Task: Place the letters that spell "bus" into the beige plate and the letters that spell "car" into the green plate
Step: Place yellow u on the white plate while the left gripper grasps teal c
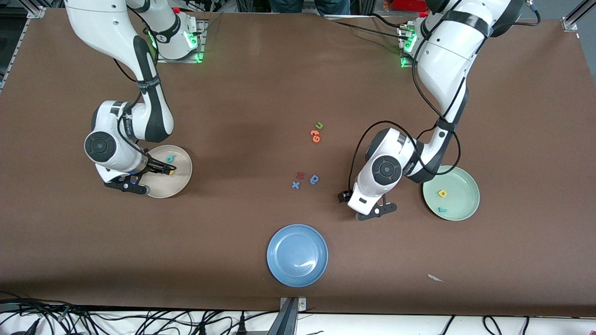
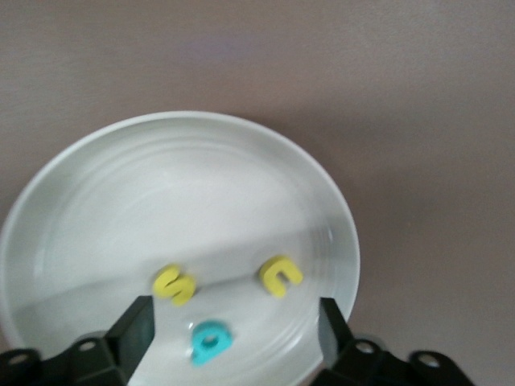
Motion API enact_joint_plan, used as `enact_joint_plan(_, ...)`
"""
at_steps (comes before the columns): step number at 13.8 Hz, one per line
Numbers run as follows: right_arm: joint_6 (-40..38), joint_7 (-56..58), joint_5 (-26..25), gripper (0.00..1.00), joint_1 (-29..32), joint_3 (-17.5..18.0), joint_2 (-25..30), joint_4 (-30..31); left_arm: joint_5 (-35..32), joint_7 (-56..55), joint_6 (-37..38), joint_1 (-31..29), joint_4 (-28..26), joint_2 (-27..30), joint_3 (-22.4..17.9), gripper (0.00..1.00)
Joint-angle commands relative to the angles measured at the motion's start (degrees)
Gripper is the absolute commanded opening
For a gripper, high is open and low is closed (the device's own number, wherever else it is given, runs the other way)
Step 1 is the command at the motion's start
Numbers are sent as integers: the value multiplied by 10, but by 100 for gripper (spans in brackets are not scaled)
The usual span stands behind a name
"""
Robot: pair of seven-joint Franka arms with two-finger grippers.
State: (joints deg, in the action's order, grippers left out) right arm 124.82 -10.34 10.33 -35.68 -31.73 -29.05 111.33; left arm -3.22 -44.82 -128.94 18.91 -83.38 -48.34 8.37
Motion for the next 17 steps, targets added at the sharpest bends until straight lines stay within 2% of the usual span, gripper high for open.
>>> enact_joint_plan(1,-160,15,8,100,1,1,22,-96,14,-8,11,10,28,-18,-8,87)
enact_joint_plan(3,-288,13,4,100,-4,8,16,-188,13,-13,11,10,28,-18,-8,77)
enact_joint_plan(4,-315,13,2,100,-8,9,12,-226,14,-16,11,10,28,-18,-8,69)
enact_joint_plan(6,-319,11,7,100,-5,6,13,-263,14,-18,11,10,28,-18,-8,49)
enact_joint_plan(7,-318,9,6,100,-7,5,14,-282,14,-18,11,10,28,-18,-8,44)
enact_joint_plan(9,-314,11,3,100,-6,4,12,-318,14,-18,11,10,28,-18,-8,38)
enact_joint_plan(13,-327,11,-5,100,-7,10,33,-337,14,-19,10,10,28,-18,-8,23)
enact_joint_plan(15,-330,11,-27,100,37,63,65,-335,14,-19,10,9,28,-18,-8,18)
enact_joint_plan(16,-338,13,-31,100,87,111,79,-335,14,-16,10,7,28,-18,-8,17)
enact_joint_plan(17,-345,12,-36,100,150,178,101,-335,12,-11,11,3,29,-12,-11,15)
